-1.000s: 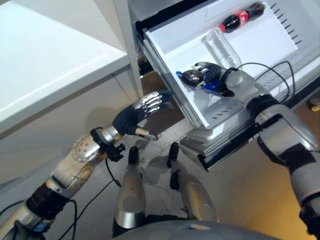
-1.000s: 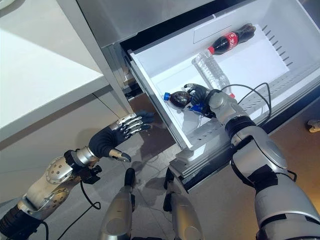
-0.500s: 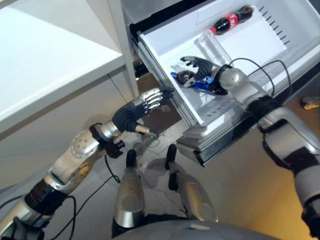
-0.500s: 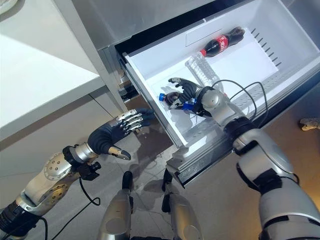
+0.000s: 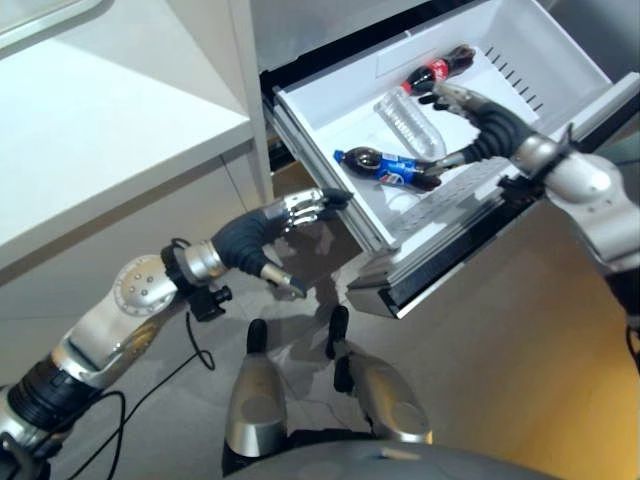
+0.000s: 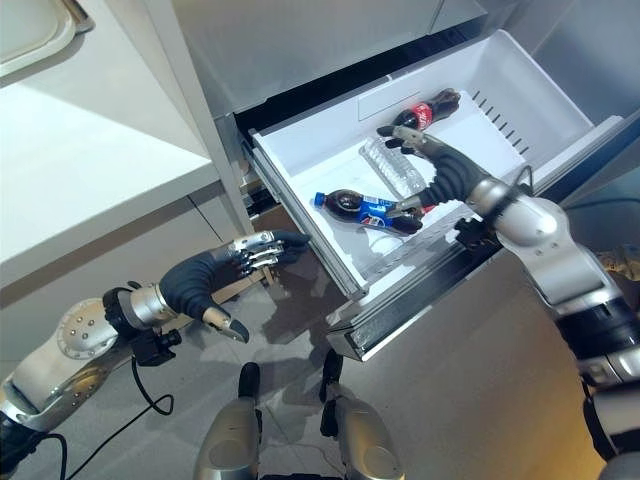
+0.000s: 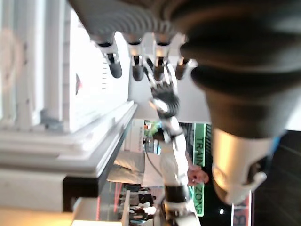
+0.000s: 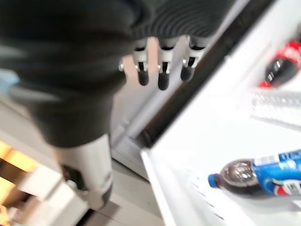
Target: Take the drinks into the refrigerator
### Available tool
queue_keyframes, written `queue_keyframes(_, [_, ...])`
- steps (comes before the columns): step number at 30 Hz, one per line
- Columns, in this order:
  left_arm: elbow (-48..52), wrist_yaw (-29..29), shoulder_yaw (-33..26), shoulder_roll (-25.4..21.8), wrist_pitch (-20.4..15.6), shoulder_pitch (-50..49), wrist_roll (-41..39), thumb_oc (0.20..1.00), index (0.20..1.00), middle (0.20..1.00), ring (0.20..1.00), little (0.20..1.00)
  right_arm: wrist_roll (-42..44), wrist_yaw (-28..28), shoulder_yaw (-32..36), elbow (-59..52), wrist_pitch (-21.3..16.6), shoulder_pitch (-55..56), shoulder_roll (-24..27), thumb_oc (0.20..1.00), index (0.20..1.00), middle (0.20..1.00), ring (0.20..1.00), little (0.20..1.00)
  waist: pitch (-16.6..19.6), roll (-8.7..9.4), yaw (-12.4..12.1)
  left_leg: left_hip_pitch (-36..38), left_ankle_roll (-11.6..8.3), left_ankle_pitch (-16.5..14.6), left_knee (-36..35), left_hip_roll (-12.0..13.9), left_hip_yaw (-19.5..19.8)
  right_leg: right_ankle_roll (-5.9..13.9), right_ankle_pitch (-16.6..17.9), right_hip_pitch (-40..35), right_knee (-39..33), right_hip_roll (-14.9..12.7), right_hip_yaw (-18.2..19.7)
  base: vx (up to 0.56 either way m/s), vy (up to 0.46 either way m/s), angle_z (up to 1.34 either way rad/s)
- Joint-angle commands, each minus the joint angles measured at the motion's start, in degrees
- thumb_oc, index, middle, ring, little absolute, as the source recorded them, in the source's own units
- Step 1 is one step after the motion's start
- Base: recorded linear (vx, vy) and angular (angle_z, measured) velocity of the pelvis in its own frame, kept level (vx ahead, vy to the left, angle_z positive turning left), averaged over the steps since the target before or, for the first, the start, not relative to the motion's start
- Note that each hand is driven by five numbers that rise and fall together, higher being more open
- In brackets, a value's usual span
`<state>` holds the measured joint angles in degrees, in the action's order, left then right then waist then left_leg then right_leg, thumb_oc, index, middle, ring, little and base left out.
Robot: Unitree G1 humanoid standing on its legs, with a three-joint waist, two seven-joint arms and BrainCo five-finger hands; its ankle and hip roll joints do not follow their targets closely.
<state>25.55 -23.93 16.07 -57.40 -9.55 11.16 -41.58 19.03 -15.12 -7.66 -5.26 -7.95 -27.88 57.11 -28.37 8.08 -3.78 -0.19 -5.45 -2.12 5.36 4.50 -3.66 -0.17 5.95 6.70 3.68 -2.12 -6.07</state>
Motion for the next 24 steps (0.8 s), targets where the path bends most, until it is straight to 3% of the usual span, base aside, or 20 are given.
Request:
queue_keyframes(1, [3.24, -1.64, -2.67, 1.87, -2.37, -7.2, -1.81, 1.0, 1.0, 1.0, 1.0, 1.0, 2.73, 1.89, 9.43, -4.37, -5.23, 10.25, 1.93, 1.0, 1.0, 1.0, 1.0, 1.0, 9.34, -2.33, 1.11, 0.0, 2.7, -4.83, 3.51, -1.47, -1.69, 4.52, -7.36, -1.64, 7.3, -0.2, 0.18, 0.12, 0.013, -0.02])
queue_keyframes(6, [2.98, -2.63, -4.2, 3.69, -2.61, -9.4, -1.78, 1.0, 1.0, 1.0, 1.0, 1.0, -1.5, 5.23, 20.0, -6.26, -8.01, 22.12, -3.73, 1.0, 1.0, 1.0, 1.0, 1.0, 11.31, -2.69, 2.33, 0.83, 2.46, -5.56, 4.15, -1.46, -2.46, 4.87, -7.23, -3.7, 5.55, -0.35, 0.36, 0.07, 0.019, -0.04])
queue_keyframes(8, [2.59, -3.0, -6.29, 5.43, -2.87, -11.81, -1.61, 1.0, 1.0, 1.0, 1.0, 1.0, -2.88, 7.34, 25.52, -5.3, -9.6, 28.83, -10.82, 1.0, 1.0, 1.0, 1.0, 1.0, 12.88, -3.27, 3.58, 2.38, 2.65, -5.89, 3.01, -1.49, -3.19, 5.16, -7.14, -4.84, 4.59, -0.15, 0.69, 0.11, 0.05, -0.02])
queue_keyframes(9, [2.69, -3.03, -6.25, 5.32, -2.85, -11.94, -1.61, 1.0, 1.0, 1.0, 1.0, 1.0, -2.94, 7.33, 25.69, -5.56, -9.58, 29.21, -11.02, 1.0, 1.0, 1.0, 1.0, 1.0, 12.95, -3.21, 3.47, 2.49, 2.66, -5.9, 2.92, -1.49, -3.21, 5.17, -7.13, -4.95, 4.5, -0.14, 0.7, 0.1, 0.048, -0.03])
queue_keyframes(12, [2.66, -3.06, -8.79, 7.39, -3.29, -14.95, -0.86, 1.0, 1.0, 1.0, 1.0, 1.0, -9.82, 12.58, 28.94, -1.87, -11.3, 33.74, -18.5, 1.0, 1.0, 1.0, 1.0, 1.0, 14.38, -3.8, 4.44, 3.93, 2.93, -6.39, 2.03, -1.65, -4.03, 5.55, -7.14, -5.88, 3.87, -0.2, 1.64, 0.08, 0.049, -0.12])
queue_keyframes(17, [2.48, -2.97, -9.97, 9.92, -3.8, -17.2, 0.11, 1.0, 1.0, 1.0, 1.0, 1.0, -14.19, 17.2, 28.87, 3.54, -11.91, 36.14, -23.82, 1.0, 1.0, 1.0, 1.0, 1.0, 15.68, -4.47, 5.43, 5.65, 3.29, -6.87, 1.05, -2.08, -5.76, 6.15, -6.68, -6.49, 2.93, -0.03, 3.42, 0.05, 0.048, -0.18])
queue_keyframes(24, [2.15, -2.42, -10.74, 11.39, -4.18, -18.39, 1.68, 1.0, 1.0, 1.0, 1.0, 1.0, -12.83, 17.18, 24.34, 12.96, -10.48, 37.73, -28.83, 1.0, 1.0, 1.0, 1.0, 1.0, 16.56, -5.13, 5.73, 8.28, 4.25, -6.41, -1.84, -2.43, -7.79, 6.94, -5.97, -6.45, 2.68, 0.23, 5.73, 0.0, 0.038, -0.21])
